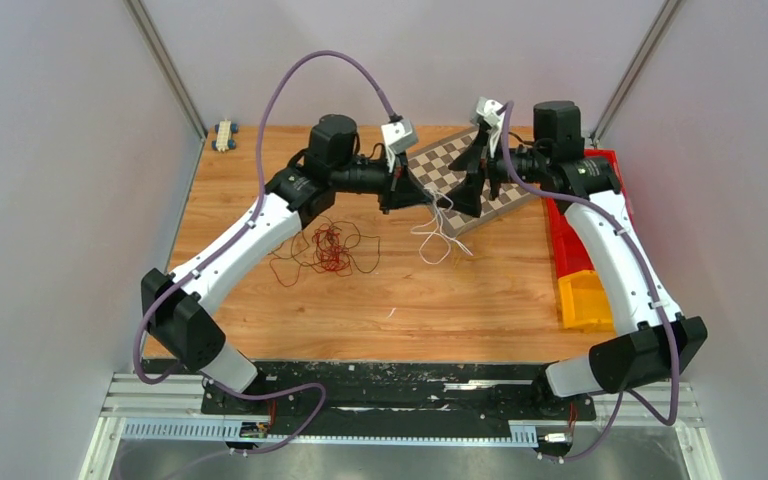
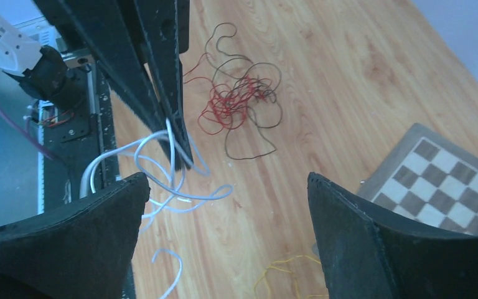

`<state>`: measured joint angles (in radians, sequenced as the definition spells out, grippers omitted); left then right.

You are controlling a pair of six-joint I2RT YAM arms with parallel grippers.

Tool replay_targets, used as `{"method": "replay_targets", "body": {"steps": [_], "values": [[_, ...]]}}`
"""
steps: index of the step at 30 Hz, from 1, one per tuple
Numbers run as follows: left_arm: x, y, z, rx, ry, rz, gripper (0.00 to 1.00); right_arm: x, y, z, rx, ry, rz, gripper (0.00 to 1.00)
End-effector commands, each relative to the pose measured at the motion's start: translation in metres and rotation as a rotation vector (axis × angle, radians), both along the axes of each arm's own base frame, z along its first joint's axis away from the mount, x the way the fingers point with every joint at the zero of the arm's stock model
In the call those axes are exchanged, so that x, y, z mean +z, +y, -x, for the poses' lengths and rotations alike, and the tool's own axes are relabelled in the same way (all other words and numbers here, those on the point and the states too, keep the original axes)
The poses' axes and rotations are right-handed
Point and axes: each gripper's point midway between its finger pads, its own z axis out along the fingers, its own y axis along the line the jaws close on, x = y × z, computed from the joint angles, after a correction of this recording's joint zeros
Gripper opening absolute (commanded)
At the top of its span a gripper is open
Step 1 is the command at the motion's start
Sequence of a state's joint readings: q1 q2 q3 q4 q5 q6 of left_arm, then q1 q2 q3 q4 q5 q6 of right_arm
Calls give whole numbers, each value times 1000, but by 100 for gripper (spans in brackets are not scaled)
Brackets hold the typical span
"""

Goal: Untangle the cables

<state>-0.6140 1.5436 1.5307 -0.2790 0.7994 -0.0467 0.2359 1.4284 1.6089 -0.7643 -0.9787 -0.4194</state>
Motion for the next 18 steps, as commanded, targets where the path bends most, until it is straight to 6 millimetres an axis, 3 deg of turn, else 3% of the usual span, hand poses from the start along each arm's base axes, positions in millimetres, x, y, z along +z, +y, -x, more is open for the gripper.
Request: {"method": "replay_targets", "body": {"steps": [1, 2, 8, 13, 16, 18], "values": [[36, -21, 23, -110, -85, 82, 0, -5, 5, 11, 17, 15, -9, 94], [36, -23, 23, -111, -84, 83, 0, -7, 5, 12, 16, 20, -7, 90], [39, -29, 20, -120, -77, 89, 0, -15, 3, 24, 36, 35, -5, 49], [41, -29, 18, -114, -92, 91, 0, -17, 0, 24, 18, 26, 13, 1], [41, -26, 13, -83, -116, 76, 16, -14, -10, 14, -43, -10, 39, 0], [43, -21, 5, -30, -136, 64, 40, -10, -25, 2, -99, -21, 43, 0]]}}
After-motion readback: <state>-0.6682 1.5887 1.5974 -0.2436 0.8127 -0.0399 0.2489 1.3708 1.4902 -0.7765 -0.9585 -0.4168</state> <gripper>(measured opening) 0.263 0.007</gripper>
